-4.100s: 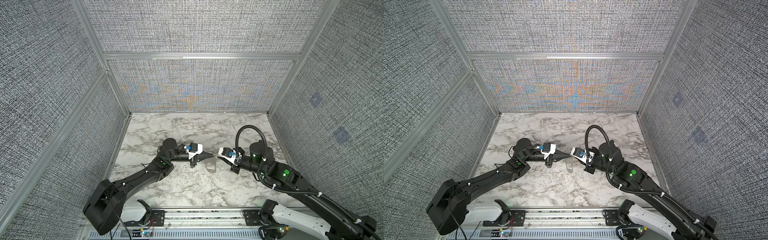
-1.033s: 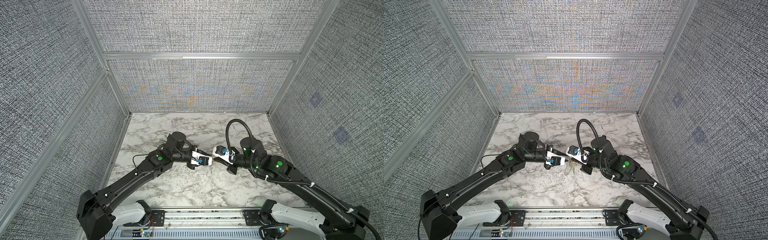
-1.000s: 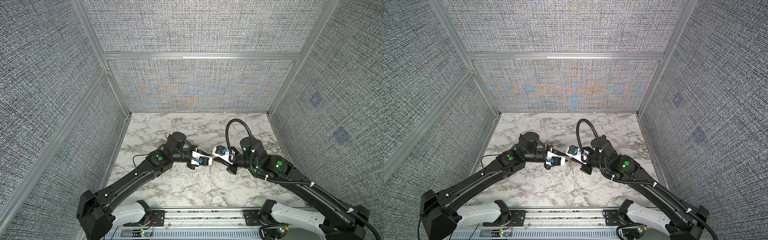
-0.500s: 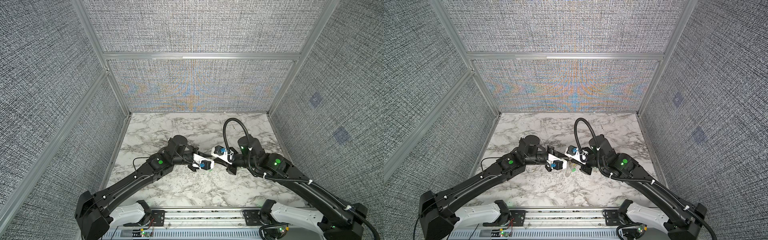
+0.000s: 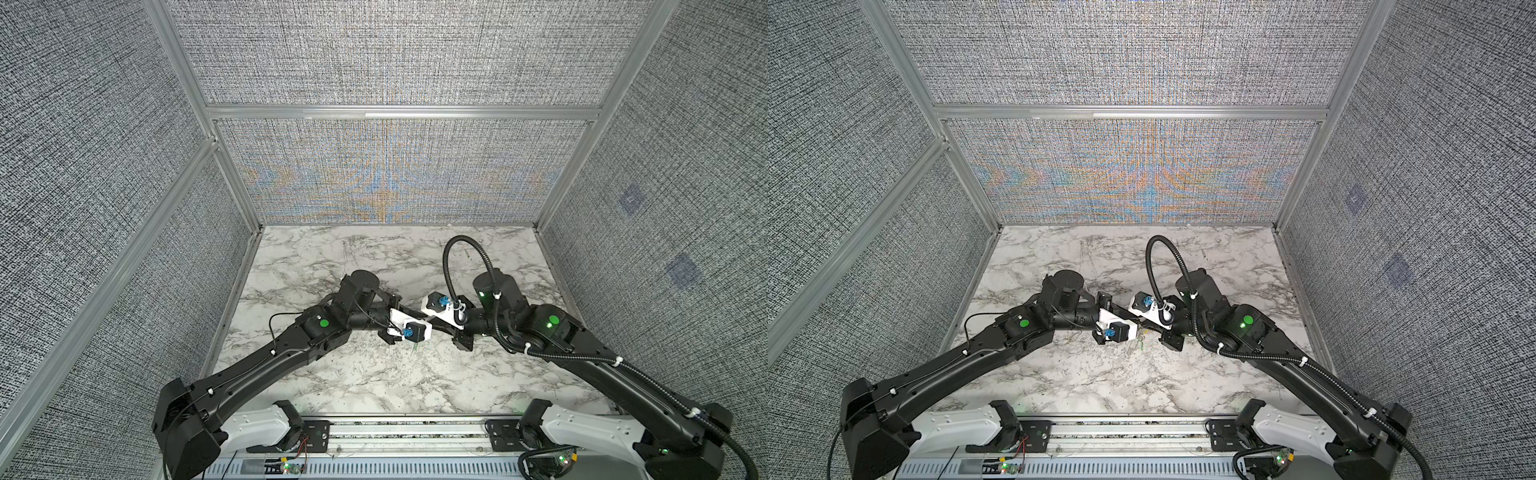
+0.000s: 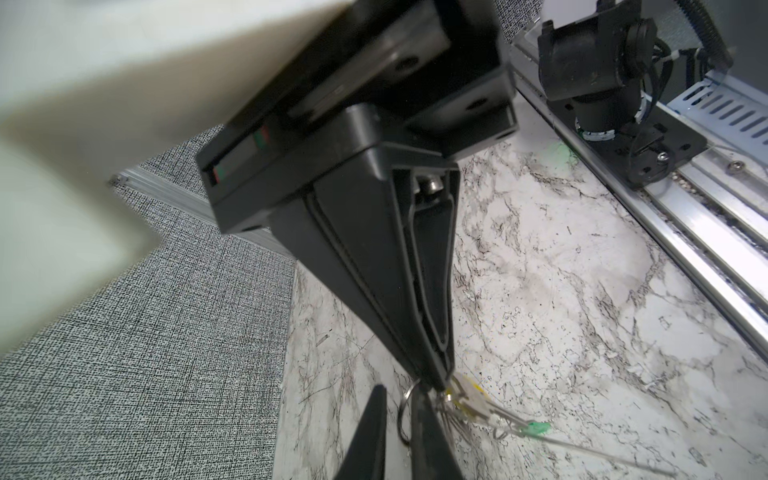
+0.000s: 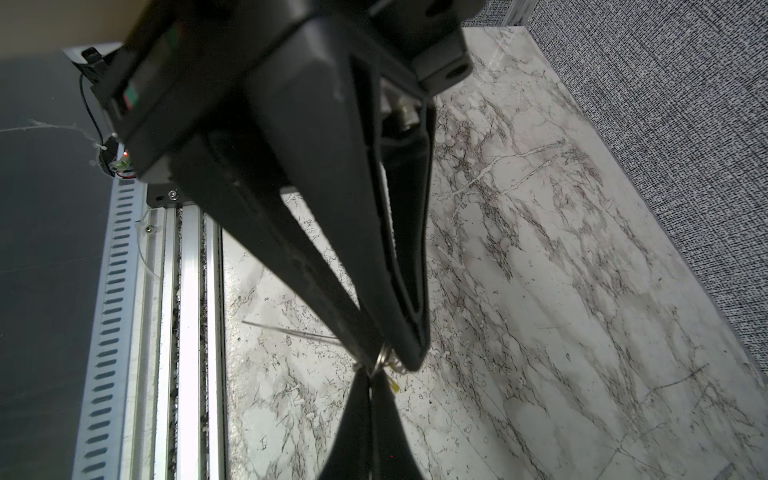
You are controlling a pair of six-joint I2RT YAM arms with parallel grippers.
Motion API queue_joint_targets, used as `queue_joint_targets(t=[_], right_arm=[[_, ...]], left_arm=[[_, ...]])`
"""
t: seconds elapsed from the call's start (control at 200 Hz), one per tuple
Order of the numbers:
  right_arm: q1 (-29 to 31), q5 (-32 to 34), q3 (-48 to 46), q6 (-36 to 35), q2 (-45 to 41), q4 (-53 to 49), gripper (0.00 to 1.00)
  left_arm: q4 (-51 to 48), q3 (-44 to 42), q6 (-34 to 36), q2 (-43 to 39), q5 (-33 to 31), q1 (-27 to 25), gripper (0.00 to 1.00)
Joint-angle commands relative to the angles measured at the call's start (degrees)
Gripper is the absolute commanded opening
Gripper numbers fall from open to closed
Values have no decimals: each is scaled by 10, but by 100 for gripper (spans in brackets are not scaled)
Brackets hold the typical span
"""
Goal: Remove the keys from the keyring
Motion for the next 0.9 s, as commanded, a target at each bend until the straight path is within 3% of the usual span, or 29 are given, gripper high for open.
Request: queue_joint_targets(t=[0.0, 0.38, 0.425, 0.51, 0.685, 0.895], right_arm=[[0, -9, 7, -7, 2, 3, 0], [0, -5, 7, -13, 1, 10, 0], [0, 6, 4, -12, -2, 14, 0], [0, 35, -7, -16, -13, 23, 15], [0, 116, -52, -11, -55, 70, 32], [0, 147, -91, 16, -74, 106, 36]], left_arm=[[-14, 7, 13, 3, -8, -1, 14], [-43, 25, 19, 16, -14, -2, 0], [-39, 27, 1, 18, -13, -2, 0], [-27, 28, -38, 20, -6, 3, 0], [32, 13, -146, 21, 58, 36, 0], [170, -37, -278, 11, 97, 58, 0]])
